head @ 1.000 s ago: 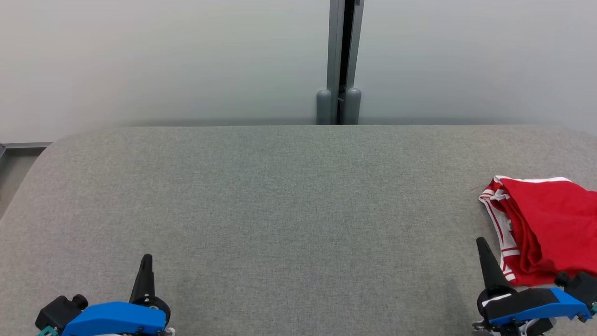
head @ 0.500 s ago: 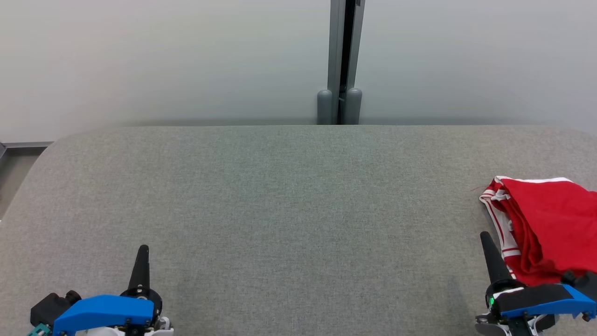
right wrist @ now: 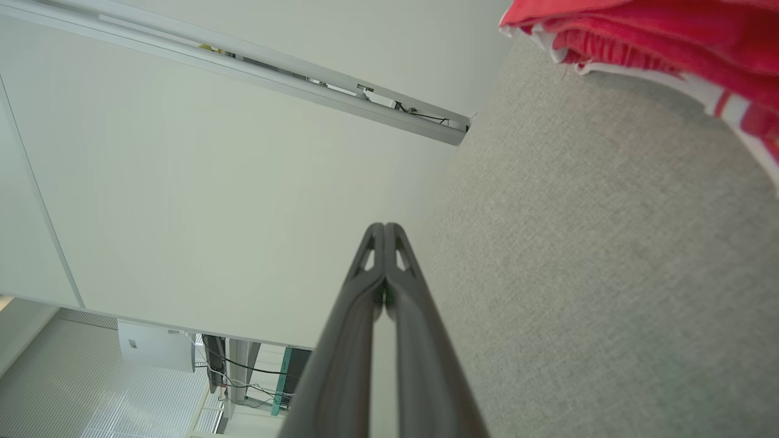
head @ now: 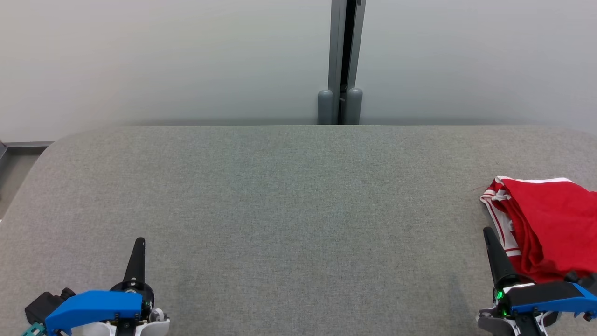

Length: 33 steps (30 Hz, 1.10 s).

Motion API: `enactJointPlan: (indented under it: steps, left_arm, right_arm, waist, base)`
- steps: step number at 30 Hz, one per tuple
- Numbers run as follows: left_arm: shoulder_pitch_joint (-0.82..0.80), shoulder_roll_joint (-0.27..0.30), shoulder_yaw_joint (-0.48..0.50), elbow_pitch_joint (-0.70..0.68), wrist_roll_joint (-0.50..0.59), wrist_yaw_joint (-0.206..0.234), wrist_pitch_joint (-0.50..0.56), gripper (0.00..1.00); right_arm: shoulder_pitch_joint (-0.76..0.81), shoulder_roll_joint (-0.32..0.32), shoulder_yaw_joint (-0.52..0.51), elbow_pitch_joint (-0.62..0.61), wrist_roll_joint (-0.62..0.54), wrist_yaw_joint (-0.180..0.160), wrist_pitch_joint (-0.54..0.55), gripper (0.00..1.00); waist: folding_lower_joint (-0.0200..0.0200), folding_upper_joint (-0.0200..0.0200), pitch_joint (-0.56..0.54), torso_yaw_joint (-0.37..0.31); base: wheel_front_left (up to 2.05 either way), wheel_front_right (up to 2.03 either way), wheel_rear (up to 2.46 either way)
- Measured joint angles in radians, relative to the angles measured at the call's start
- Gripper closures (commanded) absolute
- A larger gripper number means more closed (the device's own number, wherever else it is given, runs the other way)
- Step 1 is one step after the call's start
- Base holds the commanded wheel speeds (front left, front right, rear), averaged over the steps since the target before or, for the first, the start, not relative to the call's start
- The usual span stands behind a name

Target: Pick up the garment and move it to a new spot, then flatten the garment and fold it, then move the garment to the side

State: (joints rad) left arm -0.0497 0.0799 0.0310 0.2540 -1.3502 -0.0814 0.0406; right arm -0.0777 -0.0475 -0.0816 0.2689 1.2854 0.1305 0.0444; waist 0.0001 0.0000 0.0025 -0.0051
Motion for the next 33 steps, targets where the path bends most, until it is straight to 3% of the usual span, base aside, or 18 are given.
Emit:
enactJointPlan:
  steps: [33]
  left_arm:
    - [-0.041,-0.023,0.066,-0.004,-0.206,-0.036,0.059,1.0]
  right_arm:
    - [-0.021,0.0,-0.025,-0.018,0.257,0.0,0.056,1.0]
  waist:
    - [-0.0001,0.0,0.0,0.004]
  base:
    - [0.0,0.0,0.0]
